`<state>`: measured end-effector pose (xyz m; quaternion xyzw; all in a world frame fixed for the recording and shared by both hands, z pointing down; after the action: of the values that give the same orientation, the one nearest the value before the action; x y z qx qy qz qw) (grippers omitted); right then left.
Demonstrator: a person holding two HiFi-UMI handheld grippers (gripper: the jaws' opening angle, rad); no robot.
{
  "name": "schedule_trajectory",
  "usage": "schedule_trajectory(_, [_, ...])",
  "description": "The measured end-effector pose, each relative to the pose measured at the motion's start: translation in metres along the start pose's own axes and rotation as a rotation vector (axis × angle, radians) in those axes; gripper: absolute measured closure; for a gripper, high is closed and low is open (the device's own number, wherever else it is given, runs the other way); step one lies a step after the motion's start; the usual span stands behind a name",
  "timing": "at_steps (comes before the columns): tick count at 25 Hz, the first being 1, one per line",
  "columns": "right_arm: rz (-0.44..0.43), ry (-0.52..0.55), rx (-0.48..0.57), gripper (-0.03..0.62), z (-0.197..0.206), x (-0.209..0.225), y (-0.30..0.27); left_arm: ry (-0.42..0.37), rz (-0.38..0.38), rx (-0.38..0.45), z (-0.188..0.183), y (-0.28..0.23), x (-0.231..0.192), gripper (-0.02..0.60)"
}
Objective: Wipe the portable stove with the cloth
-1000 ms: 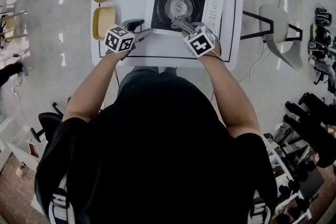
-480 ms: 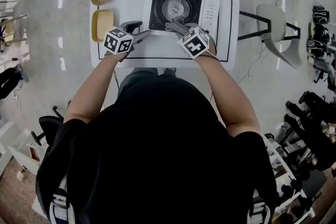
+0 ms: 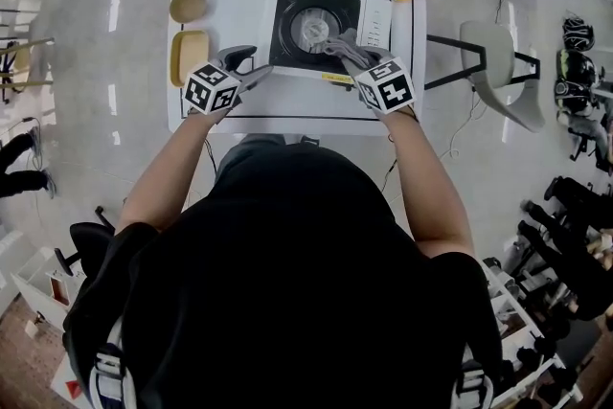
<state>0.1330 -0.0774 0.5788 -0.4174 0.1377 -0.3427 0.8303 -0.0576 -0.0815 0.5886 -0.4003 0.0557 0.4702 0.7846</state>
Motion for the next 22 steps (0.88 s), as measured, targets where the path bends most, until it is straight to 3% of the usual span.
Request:
schedule_trajectory(15, [0.194, -0.083, 0.272, 0.479, -0.037, 0.047, 0.149, -0.168, -0.032, 0.222, -0.106, 0.065, 0.084, 0.322])
schedule_trajectory(22, [0.241, -0.107, 0.356, 0.479, -0.038, 0.049, 0.197, -0.184, -0.142, 0.251, -0.132, 0.087, 0.102, 0.374])
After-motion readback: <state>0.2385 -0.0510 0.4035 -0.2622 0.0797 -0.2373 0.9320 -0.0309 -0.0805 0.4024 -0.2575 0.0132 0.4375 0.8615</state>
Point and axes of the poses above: the fingertips, and each gripper's own axes: y backward along the fingers, x to its right, z out of its underside, the point moved 1 cm from there along y, backward along the fingers, and after that the axes turned 8 degrees about y, right-handed, at the moved point
